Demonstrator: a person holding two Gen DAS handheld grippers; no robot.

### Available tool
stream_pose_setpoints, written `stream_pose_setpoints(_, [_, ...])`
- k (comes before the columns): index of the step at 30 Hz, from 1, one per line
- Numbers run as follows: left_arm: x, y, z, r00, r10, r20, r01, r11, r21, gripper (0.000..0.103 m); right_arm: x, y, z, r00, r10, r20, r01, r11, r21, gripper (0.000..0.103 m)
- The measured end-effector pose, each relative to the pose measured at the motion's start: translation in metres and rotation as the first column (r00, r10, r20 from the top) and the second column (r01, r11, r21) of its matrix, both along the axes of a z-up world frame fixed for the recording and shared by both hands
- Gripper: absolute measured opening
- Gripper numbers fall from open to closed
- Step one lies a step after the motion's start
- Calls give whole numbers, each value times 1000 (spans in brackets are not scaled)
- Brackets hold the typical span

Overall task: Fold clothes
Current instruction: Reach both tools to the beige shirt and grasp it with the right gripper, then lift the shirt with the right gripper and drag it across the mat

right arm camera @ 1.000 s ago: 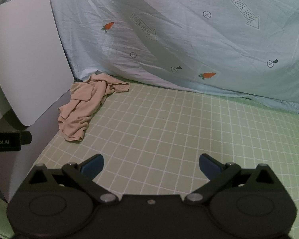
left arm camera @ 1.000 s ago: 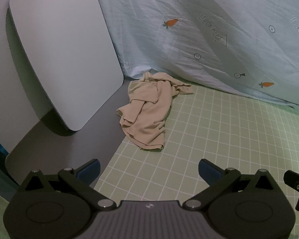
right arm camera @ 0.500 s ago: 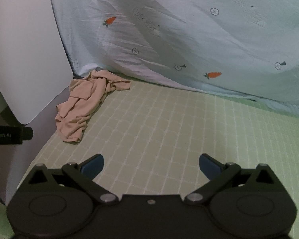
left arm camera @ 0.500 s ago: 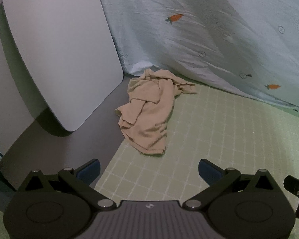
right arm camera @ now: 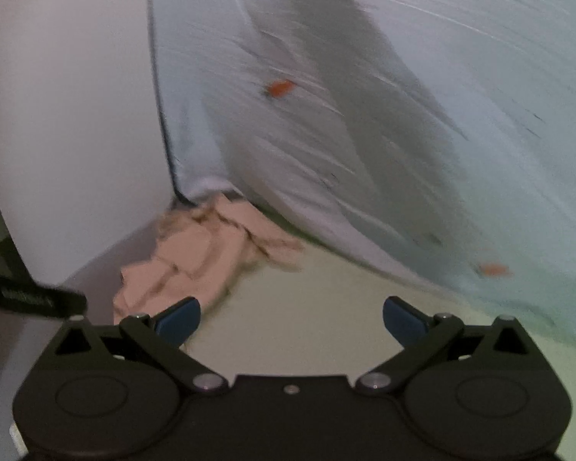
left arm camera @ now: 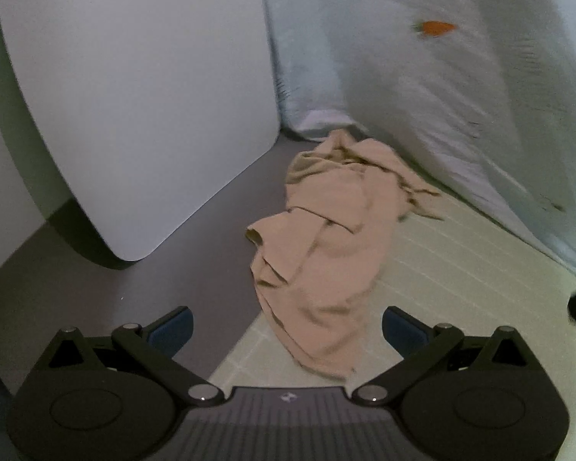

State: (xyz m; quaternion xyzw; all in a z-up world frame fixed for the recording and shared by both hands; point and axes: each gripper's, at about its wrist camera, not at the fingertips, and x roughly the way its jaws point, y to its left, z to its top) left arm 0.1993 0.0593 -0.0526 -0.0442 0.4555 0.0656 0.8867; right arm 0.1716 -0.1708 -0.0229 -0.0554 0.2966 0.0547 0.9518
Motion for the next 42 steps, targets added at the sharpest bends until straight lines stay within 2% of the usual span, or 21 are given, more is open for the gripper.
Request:
stream_pose_setpoints(6, [64, 29, -48, 994, 79, -78, -80, 997, -12, 103, 113, 47, -20, 988, 151, 25, -151, 988, -18, 87])
stream_pose_setpoints(8, [83, 38, -65, 989, 104, -106, -106, 994, -13, 103, 158, 70, -36, 977, 211, 8, -211, 977, -5, 79])
stream_pose_setpoints(12, [122, 56, -98, 975, 153, -160, -157, 988, -11, 103, 224, 106, -76, 952, 301, -58, -299, 954, 29, 62])
stream_pose_setpoints(15, [143, 64, -121, 964, 174, -200, -179, 984, -6, 103, 262, 132, -108, 923, 371, -106, -367, 929, 58, 60])
stream_pose_setpoints(21, [156, 67, -148, 950, 185, -253, -191, 982, 1, 103, 305, 182, -149, 852, 493, -178, -499, 867, 13, 61])
stream_pose_setpoints(23, [157, 68, -151, 945, 193, -263, -199, 980, 1, 103, 310, 188, -157, 828, 516, -221, -522, 852, 35, 49])
stream_pose_setpoints(28, [151, 65, -145, 949, 186, -254, -190, 982, 11, 103, 292, 160, -144, 843, 502, -195, -484, 865, 134, 4])
stream_pose_setpoints(33, [134, 57, -127, 957, 160, -241, -164, 986, 2, 103, 236, 112, -111, 900, 425, -100, -407, 899, 161, 2])
stream_pose_setpoints(37, [113, 46, -101, 972, 126, -201, -129, 992, -6, 103, 178, 67, -82, 945, 325, -40, -314, 935, 163, 2])
stream_pose_setpoints(42, [78, 27, -65, 986, 74, -147, -77, 997, -10, 103, 104, 6, -65, 986, 163, -27, -158, 976, 151, 2])
